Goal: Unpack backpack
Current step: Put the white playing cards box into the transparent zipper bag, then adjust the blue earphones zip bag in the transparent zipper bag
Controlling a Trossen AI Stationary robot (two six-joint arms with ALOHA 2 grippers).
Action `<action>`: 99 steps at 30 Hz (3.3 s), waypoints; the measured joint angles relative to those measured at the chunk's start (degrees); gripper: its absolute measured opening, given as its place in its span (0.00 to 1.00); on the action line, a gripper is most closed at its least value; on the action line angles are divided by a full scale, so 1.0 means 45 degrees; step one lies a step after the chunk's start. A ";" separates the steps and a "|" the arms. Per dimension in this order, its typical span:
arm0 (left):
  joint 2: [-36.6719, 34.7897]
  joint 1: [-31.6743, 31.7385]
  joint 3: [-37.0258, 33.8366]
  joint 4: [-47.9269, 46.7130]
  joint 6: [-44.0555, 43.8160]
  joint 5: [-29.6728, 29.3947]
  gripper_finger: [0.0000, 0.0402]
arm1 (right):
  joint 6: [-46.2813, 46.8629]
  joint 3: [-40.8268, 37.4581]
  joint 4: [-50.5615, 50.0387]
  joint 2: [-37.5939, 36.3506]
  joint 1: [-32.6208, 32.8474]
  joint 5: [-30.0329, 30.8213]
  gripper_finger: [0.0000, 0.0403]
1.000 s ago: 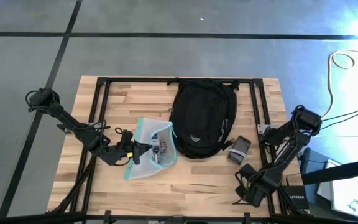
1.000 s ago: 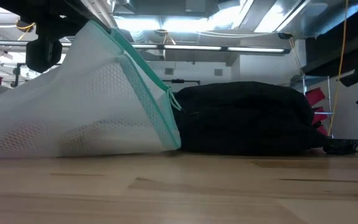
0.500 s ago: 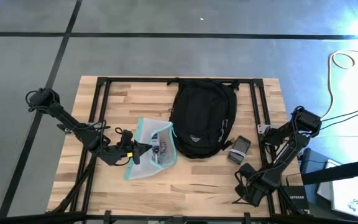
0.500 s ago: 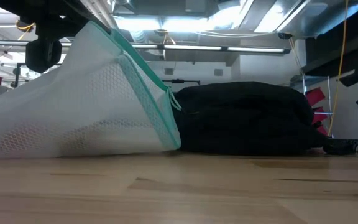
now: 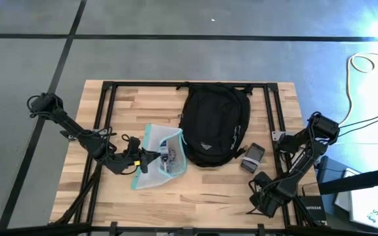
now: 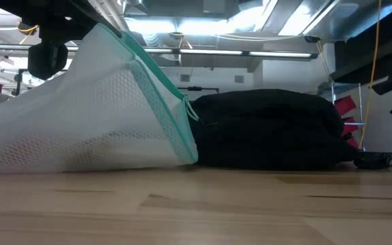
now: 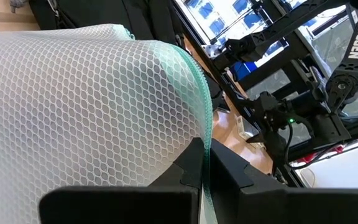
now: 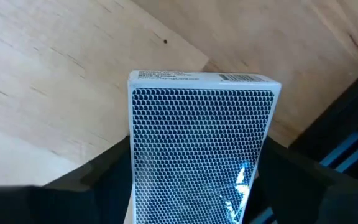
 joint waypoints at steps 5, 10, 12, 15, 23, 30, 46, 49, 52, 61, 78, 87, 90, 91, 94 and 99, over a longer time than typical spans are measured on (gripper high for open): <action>-0.0004 0.0002 0.0000 0.0000 0.0004 0.0000 0.00 | -0.0078 -0.0005 0.0069 0.0001 0.0000 -0.0022 0.68; -0.0004 0.0004 0.0000 0.0000 0.0004 -0.0001 0.00 | -0.0385 -0.0034 0.0348 -0.0003 0.0005 0.0189 0.74; -0.0004 0.0000 0.0000 0.0000 0.0004 -0.0010 0.00 | -0.0386 -0.0034 0.0367 -0.0003 0.0005 0.0227 0.72; -0.0004 0.0000 0.0000 0.0000 0.0004 -0.0015 0.00 | -0.0411 -0.0026 0.0415 -0.0003 0.0005 0.0270 0.69; -0.0004 0.0000 0.0000 -0.0002 0.0004 -0.0031 0.00 | -0.0668 -0.0024 0.0525 -0.0003 -0.0216 0.0356 0.70; -0.0004 0.0000 0.0000 -0.0010 0.0004 -0.0078 0.00 | -0.2362 0.0323 0.0858 0.0002 -0.1276 0.1713 0.70; -0.0004 0.0000 0.0000 -0.0019 0.0004 -0.0092 0.00 | -1.4541 0.1983 0.9607 0.0137 -0.5668 0.8074 0.70; -0.0004 0.0005 0.0000 -0.0024 0.0008 -0.0092 0.00 | -1.6767 0.2103 1.1383 0.0501 -0.6576 0.8796 0.70; -0.0004 0.0000 0.0000 -0.0064 0.0004 -0.0087 0.00 | -1.8681 0.2098 1.3806 0.1048 -0.7385 0.8978 0.70; -0.0004 0.0005 0.0000 -0.0112 0.0058 -0.0087 0.00 | -2.2368 0.2118 2.0251 0.3743 -0.8475 0.9798 0.70; -0.0004 0.0000 0.0000 -0.0107 -0.0001 -0.0102 0.00 | -2.0085 0.4427 2.2305 0.7580 -1.0137 0.8659 0.71; 0.0001 -0.0005 0.0000 -0.0151 -0.0004 0.0025 0.00 | -2.0207 0.7503 1.7668 0.8508 -1.0271 0.7393 0.92; 0.0002 -0.0005 0.0000 -0.0212 -0.0006 0.0058 0.00 | -2.0764 0.7606 1.7503 0.8484 -1.0245 0.7399 0.98; 0.0010 -0.0005 0.0000 -0.0233 -0.0006 0.0059 0.00 | -2.0923 0.7606 1.7589 0.8475 -1.0207 0.7428 0.98; 0.0010 0.0000 0.0000 -0.0232 -0.0010 0.0035 0.00 | -2.1463 0.7602 1.7723 0.8258 -1.0088 0.7587 0.95; 0.0010 -0.0003 0.0000 -0.0382 -0.0088 0.0027 0.00 | -2.1859 0.7603 1.7278 0.8080 -0.9924 0.7499 0.93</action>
